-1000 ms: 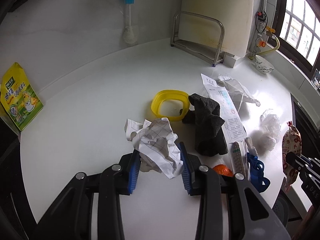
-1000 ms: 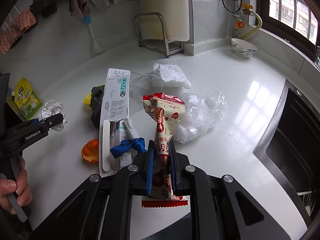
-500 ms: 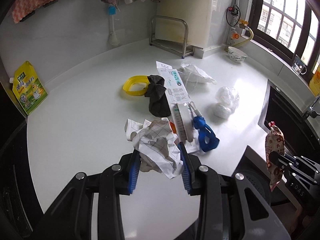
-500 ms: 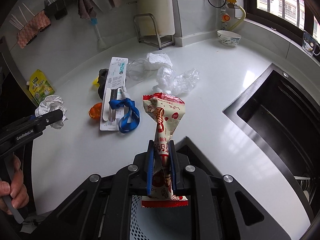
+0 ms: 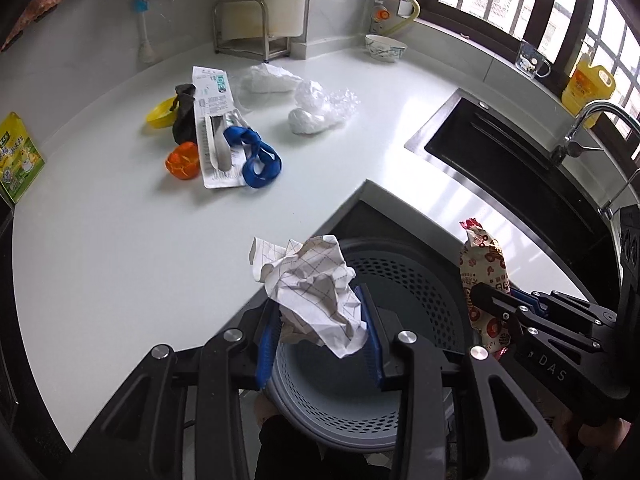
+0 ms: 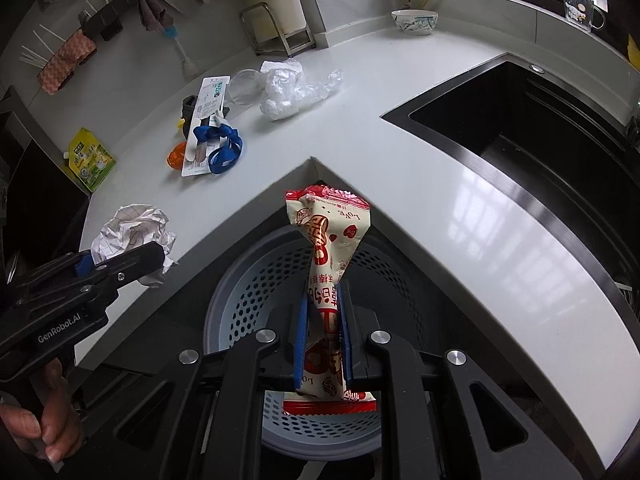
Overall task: Collect trash
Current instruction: 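Carry paper and wrapper over the wastebasket and open both tools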
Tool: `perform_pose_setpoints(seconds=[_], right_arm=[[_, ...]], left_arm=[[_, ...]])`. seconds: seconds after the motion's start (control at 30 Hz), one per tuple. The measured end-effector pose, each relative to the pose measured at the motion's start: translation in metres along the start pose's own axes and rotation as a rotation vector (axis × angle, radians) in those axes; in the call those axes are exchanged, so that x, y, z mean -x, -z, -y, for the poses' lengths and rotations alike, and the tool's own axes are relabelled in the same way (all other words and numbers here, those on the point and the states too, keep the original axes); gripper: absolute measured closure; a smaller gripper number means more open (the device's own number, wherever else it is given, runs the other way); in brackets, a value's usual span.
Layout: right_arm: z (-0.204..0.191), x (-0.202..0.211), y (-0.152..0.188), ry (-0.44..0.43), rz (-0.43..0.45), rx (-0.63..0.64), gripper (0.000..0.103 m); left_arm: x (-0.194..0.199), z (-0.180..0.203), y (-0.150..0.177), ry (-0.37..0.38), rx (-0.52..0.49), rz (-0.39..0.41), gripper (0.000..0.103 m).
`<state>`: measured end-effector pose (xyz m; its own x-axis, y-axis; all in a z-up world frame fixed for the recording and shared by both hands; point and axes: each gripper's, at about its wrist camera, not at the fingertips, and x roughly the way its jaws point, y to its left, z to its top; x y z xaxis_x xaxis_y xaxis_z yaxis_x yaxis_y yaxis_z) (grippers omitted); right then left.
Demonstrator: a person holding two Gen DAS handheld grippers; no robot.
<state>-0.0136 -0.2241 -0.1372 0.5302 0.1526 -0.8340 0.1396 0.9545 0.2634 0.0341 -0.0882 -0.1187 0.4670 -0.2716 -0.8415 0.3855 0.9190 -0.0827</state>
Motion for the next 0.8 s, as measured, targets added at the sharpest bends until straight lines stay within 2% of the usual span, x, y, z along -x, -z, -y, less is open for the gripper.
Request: perform_pose_setpoints(seconds=[0.23, 0.53, 0.67, 0.7, 0.8], right_arm=[[0.005, -0.018, 0.017, -0.019, -0.07, 0.0, 0.089], [0.016, -0.049, 0.025, -0.029, -0.105, -0.036, 0.089], [0.018, -0.056, 0.026, -0.032, -0.115, -0.044, 0.089], [0.019, -0.057, 0.027, -0.033, -0.114, -0.046, 0.089], [0.019, -0.06, 0.027, -0.029, -0.115, -0.046, 0.087]], left_arm=[[-0.026, 0.017, 0.02, -0.001, -0.009, -0.055, 0.067], [-0.052, 0.023, 0.032, -0.014, -0.019, -0.085, 0.066], [-0.055, 0.019, 0.034, -0.028, -0.006, -0.087, 0.059], [-0.056, 0.018, 0.035, -0.029, 0.0, -0.088, 0.054], [-0.056, 0.015, 0.036, -0.036, 0.01, -0.092, 0.047]])
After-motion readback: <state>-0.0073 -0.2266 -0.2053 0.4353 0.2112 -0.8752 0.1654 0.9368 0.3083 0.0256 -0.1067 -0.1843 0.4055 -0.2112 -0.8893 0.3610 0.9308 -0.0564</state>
